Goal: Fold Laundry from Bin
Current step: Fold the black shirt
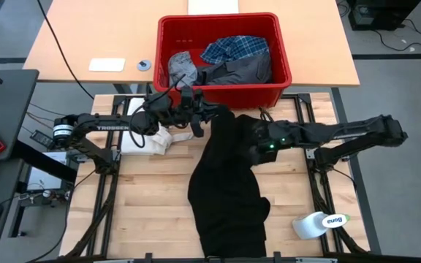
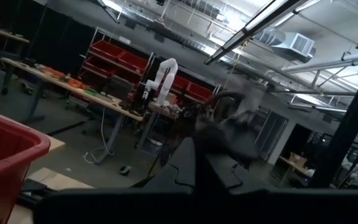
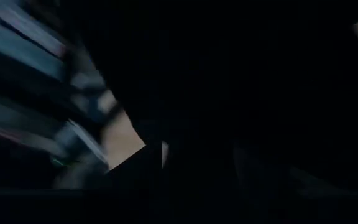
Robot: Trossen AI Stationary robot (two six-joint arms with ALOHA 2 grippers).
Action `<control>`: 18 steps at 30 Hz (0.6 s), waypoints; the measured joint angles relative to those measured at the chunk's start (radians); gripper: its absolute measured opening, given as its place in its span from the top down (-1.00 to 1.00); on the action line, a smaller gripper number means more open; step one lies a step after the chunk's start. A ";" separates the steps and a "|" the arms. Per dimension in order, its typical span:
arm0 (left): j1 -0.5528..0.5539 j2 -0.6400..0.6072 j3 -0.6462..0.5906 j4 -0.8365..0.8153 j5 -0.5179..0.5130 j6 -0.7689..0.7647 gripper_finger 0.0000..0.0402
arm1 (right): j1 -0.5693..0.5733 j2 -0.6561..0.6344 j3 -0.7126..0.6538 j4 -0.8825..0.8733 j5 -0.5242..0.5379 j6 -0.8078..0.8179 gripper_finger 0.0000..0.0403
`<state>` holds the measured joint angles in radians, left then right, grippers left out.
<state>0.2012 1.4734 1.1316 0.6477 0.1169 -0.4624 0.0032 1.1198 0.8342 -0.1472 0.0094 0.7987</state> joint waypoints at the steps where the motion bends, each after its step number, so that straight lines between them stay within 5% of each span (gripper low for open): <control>1: 0.000 0.000 0.000 0.002 -0.003 0.000 0.95 | -0.008 0.003 -0.052 0.108 -0.008 0.023 -0.03; 10: 0.000 0.000 0.000 0.021 -0.030 -0.036 0.95 | -0.015 0.062 -0.394 0.837 0.053 0.172 -0.09; 18: 0.000 0.000 0.000 0.035 -0.057 -0.052 0.95 | -0.019 0.252 -0.405 1.254 0.051 0.192 -0.23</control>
<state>0.2012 1.4734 1.1316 0.6826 0.0602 -0.5140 -0.0156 1.3721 0.4294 1.1073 0.0608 0.9908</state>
